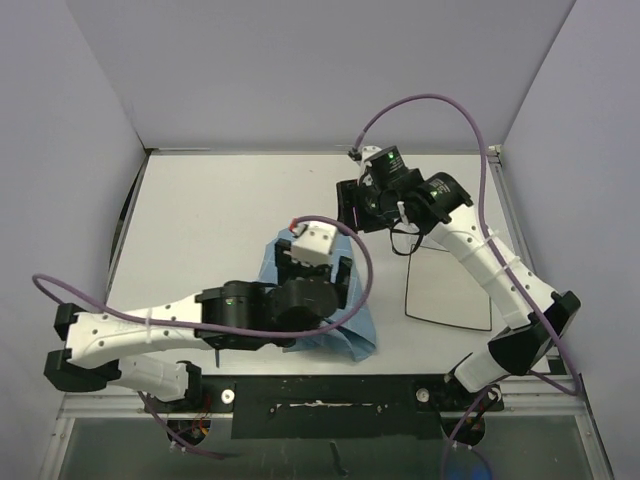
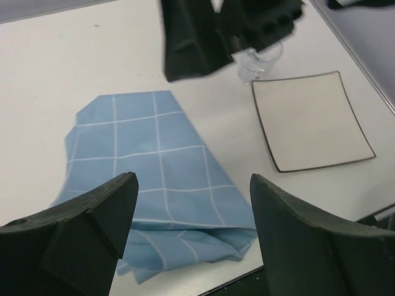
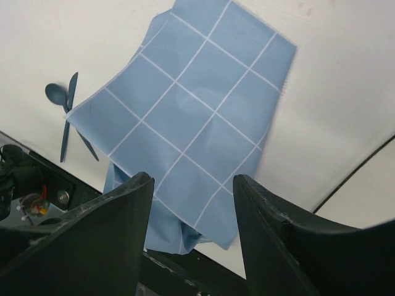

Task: Set the dinner table for one person
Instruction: Flatten out the napkin at the center of the board.

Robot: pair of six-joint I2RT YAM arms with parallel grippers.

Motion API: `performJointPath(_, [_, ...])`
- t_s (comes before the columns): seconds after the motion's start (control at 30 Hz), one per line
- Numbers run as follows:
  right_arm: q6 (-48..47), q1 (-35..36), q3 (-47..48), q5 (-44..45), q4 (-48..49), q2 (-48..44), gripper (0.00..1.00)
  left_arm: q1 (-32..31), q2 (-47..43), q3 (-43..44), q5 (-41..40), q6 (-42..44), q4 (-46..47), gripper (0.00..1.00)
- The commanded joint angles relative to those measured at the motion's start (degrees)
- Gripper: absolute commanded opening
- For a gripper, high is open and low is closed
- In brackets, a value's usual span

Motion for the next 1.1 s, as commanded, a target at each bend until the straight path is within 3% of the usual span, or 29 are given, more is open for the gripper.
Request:
performJointPath(0.0, [1.88, 3.94, -3.15, -2.31, 4.06, -1.21, 0.56, 4.57, -8.17, -5.25, -3.49, -7.35, -9.12, 0.72])
performJointPath(0.3, [4.14, 9.57, -7.46, -2.11, 7.67, -0.90, 0.56, 9.32, -11.58, -18.34, 1.74, -29.01, -17.89, 0.73])
performJointPath(0.5, [3.89, 10.71, -7.32, -1.71, 7.17, -2.00, 0.56, 10.64, -13.41, -25.61, 3.20, -32.60, -12.99, 0.73])
performJointPath(0.7, [4.11, 10.71, -8.27, -0.64, 7.09, -3.42, 0.56, 18.84, -19.67, -32.57, 9.84, -31.39, -7.14, 0.73])
performJointPath(0.9, [3.91, 10.71, -6.70, -0.50, 7.27, -1.84, 0.56, 22.27, -20.33, -33.08, 9.57, -32.61, -3.69, 0.73])
performJointPath(1.07, [3.74, 10.79, -5.36, -0.77, 7.33, -0.18, 0.56, 21.89, -18.37, -32.40, 6.89, -44.14, -2.31, 0.71])
